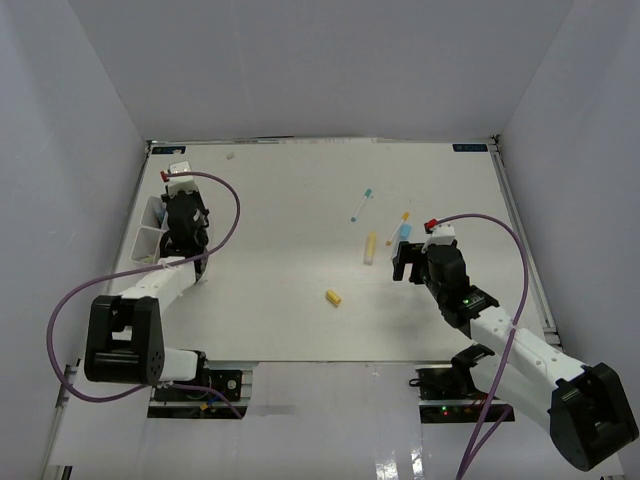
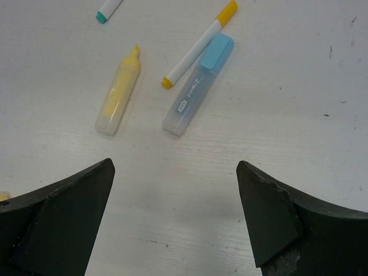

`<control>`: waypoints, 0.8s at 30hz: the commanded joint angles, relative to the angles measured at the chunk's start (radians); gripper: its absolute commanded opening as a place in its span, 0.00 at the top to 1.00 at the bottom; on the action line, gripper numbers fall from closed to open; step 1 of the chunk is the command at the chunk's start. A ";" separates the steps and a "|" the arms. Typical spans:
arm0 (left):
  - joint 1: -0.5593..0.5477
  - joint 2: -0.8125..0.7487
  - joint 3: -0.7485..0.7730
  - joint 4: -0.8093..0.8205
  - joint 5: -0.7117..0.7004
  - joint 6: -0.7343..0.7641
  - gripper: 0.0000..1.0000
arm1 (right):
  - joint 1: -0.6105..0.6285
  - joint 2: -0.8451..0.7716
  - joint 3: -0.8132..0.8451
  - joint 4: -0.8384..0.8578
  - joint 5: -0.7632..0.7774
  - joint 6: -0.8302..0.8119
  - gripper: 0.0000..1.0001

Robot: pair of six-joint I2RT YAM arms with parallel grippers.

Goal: Sort the stationery into containers
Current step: Place the pen in the storage box.

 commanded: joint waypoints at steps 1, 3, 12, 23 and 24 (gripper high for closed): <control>0.008 0.031 -0.018 0.093 0.067 -0.002 0.95 | -0.003 -0.009 -0.007 0.050 0.006 0.009 0.07; 0.010 0.051 -0.029 0.119 0.064 0.003 0.91 | -0.003 -0.006 -0.007 0.051 0.005 0.008 0.07; 0.013 0.152 -0.067 0.153 0.041 0.003 0.73 | -0.005 -0.007 -0.010 0.054 0.002 0.003 0.07; 0.011 0.059 -0.032 0.018 0.078 -0.057 0.14 | -0.005 -0.013 0.043 0.032 -0.020 -0.040 0.05; 0.005 0.048 -0.004 -0.006 0.087 -0.059 0.11 | -0.005 -0.012 0.057 0.021 -0.018 -0.043 0.05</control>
